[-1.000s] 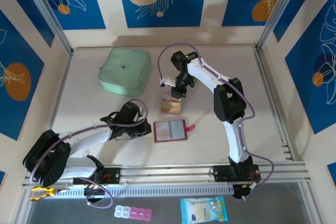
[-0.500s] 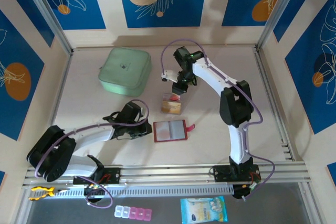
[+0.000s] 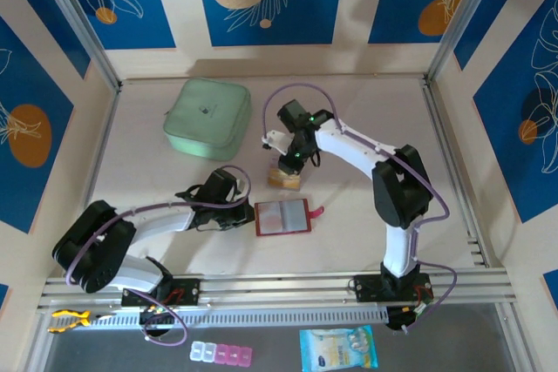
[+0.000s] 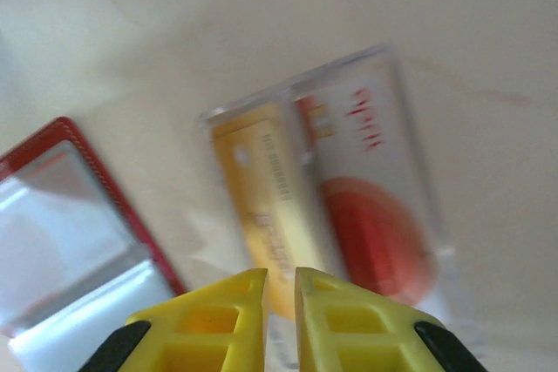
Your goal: Take the credit cards out of the card holder
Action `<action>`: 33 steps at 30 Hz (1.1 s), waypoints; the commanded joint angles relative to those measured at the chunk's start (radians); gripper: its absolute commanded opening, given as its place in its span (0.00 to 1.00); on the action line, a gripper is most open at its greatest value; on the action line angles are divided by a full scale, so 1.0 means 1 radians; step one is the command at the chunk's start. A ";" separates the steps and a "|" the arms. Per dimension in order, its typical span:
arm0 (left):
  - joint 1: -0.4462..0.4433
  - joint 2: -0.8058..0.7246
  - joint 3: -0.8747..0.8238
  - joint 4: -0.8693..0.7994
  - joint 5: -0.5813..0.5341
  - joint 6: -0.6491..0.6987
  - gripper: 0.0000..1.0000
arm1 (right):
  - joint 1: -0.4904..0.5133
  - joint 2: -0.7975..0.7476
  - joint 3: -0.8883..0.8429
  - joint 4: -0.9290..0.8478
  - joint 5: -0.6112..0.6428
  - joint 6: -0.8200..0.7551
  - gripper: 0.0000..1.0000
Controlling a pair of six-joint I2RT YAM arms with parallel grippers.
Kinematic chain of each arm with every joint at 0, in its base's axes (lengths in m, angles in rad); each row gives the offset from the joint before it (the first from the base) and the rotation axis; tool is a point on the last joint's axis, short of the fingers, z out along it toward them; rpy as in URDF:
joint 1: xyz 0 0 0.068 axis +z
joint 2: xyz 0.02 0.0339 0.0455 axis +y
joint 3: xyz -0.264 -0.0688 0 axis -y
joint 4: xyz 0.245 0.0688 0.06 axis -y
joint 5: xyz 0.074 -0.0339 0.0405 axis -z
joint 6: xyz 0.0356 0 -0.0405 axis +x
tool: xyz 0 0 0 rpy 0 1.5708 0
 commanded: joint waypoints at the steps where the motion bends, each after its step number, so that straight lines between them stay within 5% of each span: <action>1: 0.009 -0.004 0.030 0.023 0.011 -0.011 0.00 | 0.026 -0.093 -0.086 0.086 0.005 0.242 0.15; 17: 0.009 -0.011 0.041 0.017 -0.016 -0.009 0.00 | 0.207 -0.280 -0.391 0.289 -0.074 0.977 0.09; 33: 0.007 0.028 0.029 0.065 0.025 -0.029 0.00 | 0.245 -0.290 -0.485 0.315 -0.126 1.097 0.26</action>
